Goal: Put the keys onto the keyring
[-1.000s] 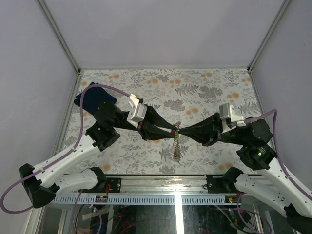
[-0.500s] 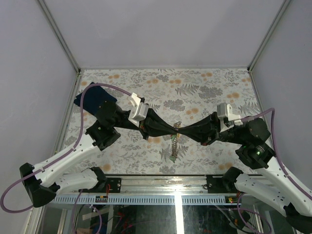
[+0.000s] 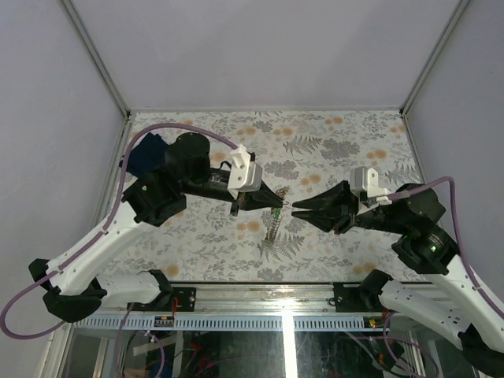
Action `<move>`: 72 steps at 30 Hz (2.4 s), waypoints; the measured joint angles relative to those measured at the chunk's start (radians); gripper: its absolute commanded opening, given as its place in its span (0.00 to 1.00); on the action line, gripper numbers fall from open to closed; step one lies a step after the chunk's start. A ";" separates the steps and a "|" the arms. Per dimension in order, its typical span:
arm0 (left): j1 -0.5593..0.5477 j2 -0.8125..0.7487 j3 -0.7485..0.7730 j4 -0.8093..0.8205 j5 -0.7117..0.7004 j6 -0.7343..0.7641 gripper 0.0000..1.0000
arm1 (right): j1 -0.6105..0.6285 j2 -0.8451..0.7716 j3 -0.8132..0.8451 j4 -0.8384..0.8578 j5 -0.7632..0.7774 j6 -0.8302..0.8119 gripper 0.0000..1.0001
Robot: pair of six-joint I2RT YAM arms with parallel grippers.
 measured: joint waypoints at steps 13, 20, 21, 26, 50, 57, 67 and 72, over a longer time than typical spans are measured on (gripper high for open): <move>-0.100 0.162 0.281 -0.544 -0.243 0.263 0.00 | 0.000 0.071 0.011 -0.081 0.009 -0.045 0.34; -0.119 0.170 0.313 -0.603 -0.301 0.287 0.00 | 0.000 0.087 -0.014 -0.083 0.007 -0.058 0.35; -0.120 0.172 0.313 -0.606 -0.306 0.288 0.00 | 0.000 0.091 -0.016 -0.083 0.006 -0.059 0.35; -0.129 0.187 0.314 -0.609 -0.327 0.294 0.00 | 0.000 0.113 -0.018 -0.082 -0.020 -0.060 0.35; -0.137 0.193 0.321 -0.633 -0.354 0.304 0.00 | 0.000 0.161 -0.027 -0.086 -0.045 -0.088 0.00; -0.137 0.179 0.307 -0.617 -0.360 0.303 0.07 | 0.001 0.159 -0.027 -0.084 -0.047 -0.098 0.00; -0.140 -0.054 0.117 -0.367 -0.313 0.213 0.26 | 0.002 0.103 -0.027 -0.043 -0.056 -0.061 0.00; -0.141 -0.149 0.014 -0.208 -0.301 0.138 0.26 | 0.002 0.085 -0.027 -0.008 -0.074 -0.034 0.00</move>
